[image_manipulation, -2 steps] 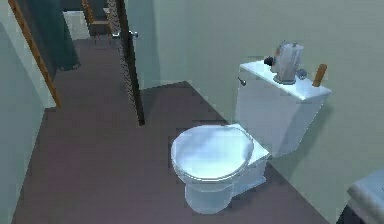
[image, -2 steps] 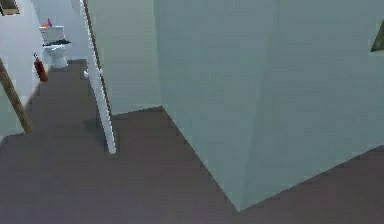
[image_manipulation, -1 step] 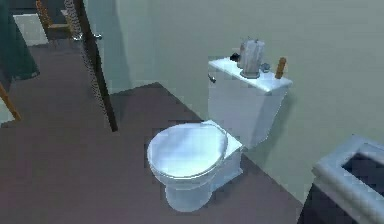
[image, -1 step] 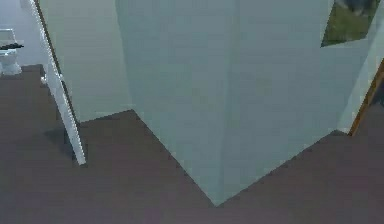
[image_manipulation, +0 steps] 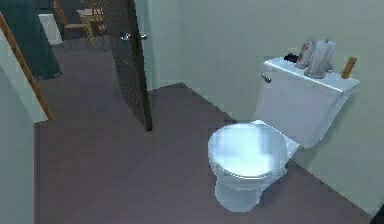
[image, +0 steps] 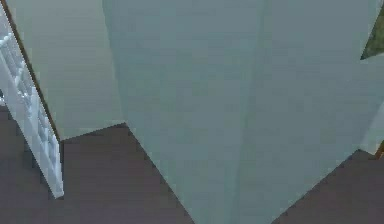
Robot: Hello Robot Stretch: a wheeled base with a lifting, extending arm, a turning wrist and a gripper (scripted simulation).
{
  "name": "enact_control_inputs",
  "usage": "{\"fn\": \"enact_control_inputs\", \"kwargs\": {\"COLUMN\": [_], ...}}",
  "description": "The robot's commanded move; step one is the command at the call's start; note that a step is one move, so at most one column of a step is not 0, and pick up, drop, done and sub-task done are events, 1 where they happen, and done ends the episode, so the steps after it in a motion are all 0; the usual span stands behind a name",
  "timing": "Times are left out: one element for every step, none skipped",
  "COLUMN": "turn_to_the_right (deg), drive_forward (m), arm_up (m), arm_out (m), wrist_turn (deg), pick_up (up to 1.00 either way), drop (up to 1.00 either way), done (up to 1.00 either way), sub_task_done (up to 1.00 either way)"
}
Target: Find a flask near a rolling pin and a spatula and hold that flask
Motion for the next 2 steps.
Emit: {"fn": "enact_control_inputs", "kwargs": {"turn_to_the_right": [-27.0,0.0], "drive_forward": [0.0,0.45], "arm_up": [0.0,0.0], "arm_out": [0.0,0.0], "wrist_turn": [0.0,0.0], "pick_up": [0.0,0.0], "drop": [0.0,0.0], "done": [0.0,0.0], "sub_task_done": [0.0,0.0]}}
